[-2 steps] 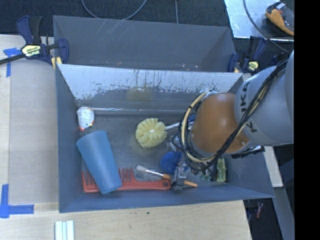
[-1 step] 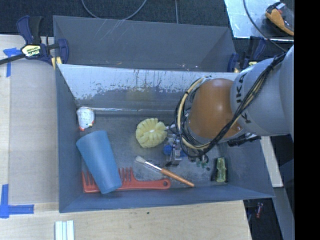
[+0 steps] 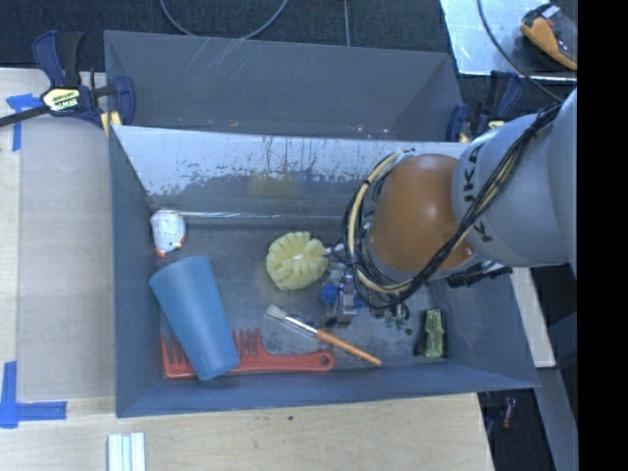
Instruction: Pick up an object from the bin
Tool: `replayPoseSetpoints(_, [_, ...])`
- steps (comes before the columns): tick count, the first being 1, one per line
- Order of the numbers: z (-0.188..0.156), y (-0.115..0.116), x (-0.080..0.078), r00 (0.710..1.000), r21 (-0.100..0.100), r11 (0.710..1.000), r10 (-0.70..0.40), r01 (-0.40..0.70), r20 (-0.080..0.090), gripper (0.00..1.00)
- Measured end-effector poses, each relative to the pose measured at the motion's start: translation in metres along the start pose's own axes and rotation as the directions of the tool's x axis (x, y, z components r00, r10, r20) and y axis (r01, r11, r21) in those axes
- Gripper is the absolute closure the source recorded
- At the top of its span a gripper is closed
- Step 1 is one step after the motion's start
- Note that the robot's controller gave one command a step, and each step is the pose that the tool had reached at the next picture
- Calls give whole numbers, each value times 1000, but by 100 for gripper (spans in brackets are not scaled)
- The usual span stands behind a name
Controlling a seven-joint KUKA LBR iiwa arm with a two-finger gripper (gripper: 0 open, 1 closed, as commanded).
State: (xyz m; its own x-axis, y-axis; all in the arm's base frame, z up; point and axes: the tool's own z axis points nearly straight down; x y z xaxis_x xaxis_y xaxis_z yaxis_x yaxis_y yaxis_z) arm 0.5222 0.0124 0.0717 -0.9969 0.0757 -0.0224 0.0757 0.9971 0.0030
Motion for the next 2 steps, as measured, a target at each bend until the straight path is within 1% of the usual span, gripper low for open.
replayPoseSetpoints(2, [-22, 0, 0, 1000, 0, 1000, 0, 0, 0, 100])
